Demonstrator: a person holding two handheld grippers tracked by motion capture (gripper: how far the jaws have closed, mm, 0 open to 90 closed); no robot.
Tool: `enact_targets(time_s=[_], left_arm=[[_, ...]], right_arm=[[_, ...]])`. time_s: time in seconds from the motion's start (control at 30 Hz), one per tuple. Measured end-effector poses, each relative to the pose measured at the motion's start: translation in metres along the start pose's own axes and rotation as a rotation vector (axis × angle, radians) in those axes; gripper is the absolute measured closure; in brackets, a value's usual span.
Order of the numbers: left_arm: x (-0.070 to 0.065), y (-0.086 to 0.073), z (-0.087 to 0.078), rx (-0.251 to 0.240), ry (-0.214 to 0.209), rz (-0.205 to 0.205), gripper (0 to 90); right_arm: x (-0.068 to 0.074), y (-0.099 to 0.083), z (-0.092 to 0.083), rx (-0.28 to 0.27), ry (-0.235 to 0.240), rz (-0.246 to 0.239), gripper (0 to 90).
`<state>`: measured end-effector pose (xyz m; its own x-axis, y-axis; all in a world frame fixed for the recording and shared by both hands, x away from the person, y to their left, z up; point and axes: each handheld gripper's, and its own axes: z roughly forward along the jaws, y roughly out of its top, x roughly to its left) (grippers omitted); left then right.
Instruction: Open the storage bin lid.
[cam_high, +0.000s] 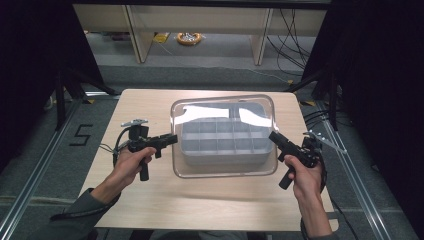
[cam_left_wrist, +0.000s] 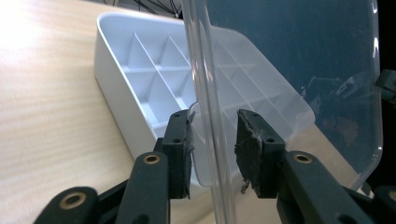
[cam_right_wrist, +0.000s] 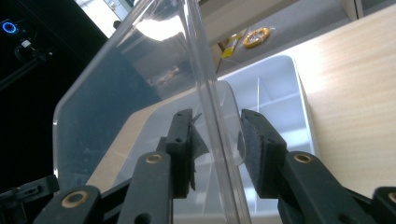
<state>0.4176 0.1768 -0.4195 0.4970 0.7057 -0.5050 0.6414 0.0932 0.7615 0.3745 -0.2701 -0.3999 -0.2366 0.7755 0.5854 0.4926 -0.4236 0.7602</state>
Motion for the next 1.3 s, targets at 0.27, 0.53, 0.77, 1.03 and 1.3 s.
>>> enact_targets(time_s=[0.27, 0.53, 0.77, 1.03, 1.3], left_arm=[[-0.002, -0.022, -0.002, 0.024, -0.024, 0.013, 65.2], [-0.002, -0.033, -0.004, 0.035, -0.031, 0.002, 65.1], [-0.003, -0.041, -0.008, 0.039, -0.030, 0.014, 65.0], [-0.001, -0.050, -0.011, 0.055, -0.047, 0.021, 64.3], [-0.003, -0.058, -0.017, 0.058, -0.049, 0.017, 64.3]], right_arm=[[-0.008, -0.018, -0.012, 0.003, -0.015, -0.006, 66.3], [-0.013, -0.031, -0.018, -0.009, -0.004, -0.021, 66.3], [-0.013, -0.042, -0.024, 0.008, -0.009, -0.021, 66.2], [-0.017, -0.053, -0.028, 0.032, -0.014, -0.026, 64.6], [-0.016, -0.063, -0.036, 0.046, -0.020, -0.018, 65.4]])
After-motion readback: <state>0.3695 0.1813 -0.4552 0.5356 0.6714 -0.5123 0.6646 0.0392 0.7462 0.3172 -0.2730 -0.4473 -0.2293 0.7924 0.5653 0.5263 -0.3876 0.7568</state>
